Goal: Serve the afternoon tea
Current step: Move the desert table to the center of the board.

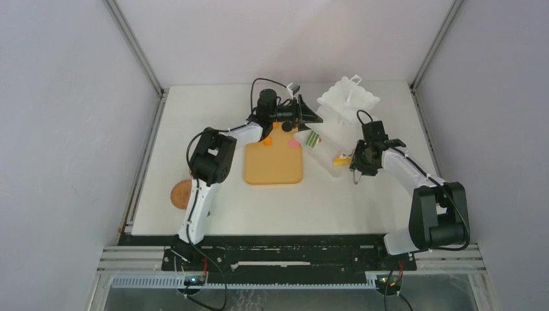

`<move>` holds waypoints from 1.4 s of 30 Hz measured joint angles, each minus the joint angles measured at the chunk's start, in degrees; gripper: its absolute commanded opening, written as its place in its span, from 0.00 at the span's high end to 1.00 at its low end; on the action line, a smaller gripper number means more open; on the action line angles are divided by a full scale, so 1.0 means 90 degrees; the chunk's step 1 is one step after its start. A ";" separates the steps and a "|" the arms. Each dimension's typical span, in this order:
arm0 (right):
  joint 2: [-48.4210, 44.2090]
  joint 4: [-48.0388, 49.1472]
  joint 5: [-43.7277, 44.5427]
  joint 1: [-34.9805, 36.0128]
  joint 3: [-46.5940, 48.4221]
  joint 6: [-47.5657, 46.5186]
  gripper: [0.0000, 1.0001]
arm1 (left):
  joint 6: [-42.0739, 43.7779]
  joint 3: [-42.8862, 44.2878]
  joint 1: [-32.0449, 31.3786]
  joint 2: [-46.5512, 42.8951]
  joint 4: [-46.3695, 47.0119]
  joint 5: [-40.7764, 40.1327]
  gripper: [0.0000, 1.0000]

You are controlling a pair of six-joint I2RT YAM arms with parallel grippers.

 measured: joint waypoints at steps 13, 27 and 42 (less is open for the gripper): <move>-0.0612 -0.0270 0.0051 0.0000 0.0000 0.0146 0.51 | 0.0005 -0.0211 -0.0034 -0.0119 0.0000 -0.0005 0.40; -0.0928 -0.0532 0.0121 0.0049 -0.0036 0.0175 0.51 | 0.0155 -0.0544 -0.0061 -0.0362 -0.0114 -0.0058 0.11; -0.1287 -0.0631 0.0180 0.0070 -0.0146 0.0257 0.52 | 0.1127 -0.0838 0.0002 -0.0811 -0.1202 -0.0585 0.10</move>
